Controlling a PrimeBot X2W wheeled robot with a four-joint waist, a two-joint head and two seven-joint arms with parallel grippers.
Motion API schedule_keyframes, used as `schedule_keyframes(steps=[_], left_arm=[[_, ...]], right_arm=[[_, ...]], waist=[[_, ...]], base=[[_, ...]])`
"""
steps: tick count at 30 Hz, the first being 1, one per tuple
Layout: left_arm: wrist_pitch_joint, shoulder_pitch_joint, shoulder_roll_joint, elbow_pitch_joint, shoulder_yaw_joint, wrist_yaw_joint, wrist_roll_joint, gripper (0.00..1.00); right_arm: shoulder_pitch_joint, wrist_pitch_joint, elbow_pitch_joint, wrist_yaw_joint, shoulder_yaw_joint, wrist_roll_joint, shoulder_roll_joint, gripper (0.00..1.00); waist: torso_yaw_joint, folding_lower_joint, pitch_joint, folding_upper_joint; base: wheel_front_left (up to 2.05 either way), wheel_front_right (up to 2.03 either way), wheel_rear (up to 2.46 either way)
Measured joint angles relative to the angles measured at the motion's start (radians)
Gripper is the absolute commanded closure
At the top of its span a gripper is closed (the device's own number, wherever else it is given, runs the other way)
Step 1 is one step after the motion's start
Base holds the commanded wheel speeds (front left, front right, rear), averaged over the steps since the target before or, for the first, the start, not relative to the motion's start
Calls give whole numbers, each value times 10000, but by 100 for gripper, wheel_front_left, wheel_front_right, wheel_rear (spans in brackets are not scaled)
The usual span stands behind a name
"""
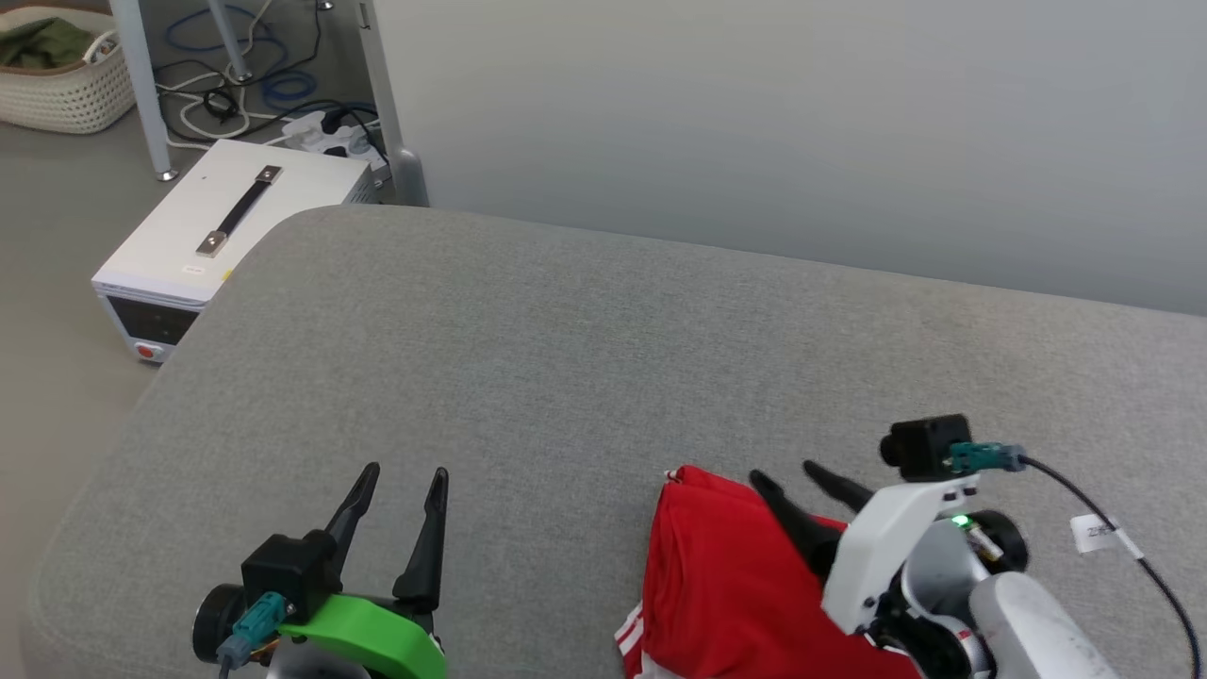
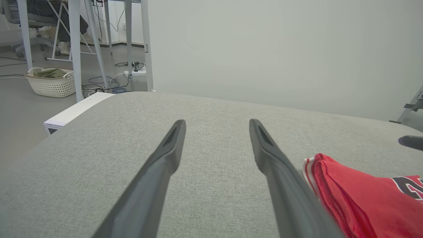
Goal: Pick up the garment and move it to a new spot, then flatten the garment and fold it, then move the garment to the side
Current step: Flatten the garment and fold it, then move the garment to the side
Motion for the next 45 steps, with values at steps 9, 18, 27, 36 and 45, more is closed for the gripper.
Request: schedule_keyframes(steps=[9,18,27,36,45], left_arm=[[0,4,-142,-144,-17,0,-75,0],[0,61,-299,-322,19,0,-75,0],[0,205,-366,-493,-19,0,-73,0],[0,381,-483,-708,-138,0,-63,0],[0,384,-499,-729,-226,0,-69,0]], right_arm=[[-212,-1567,-1425,2,-869,-1992,-2128,0],[953,-3133,-2324,2,-2663,-2974,-2345,0],[2448,-4096,-3106,2,-3618,-3499,-1189,0],[3158,-4357,-3074,2,-3710,-3597,-113,0],[3156,-4249,-2690,2,-3666,-3241,-63,0]], waist=[[-817,0,-114,0],[-1475,0,-147,0],[-1902,0,-150,0],[-1978,0,-97,0],[-1895,0,-70,0]], base=[[0,0,0],[0,0,0],[0,0,0],[0,0,0],[0,0,0]])
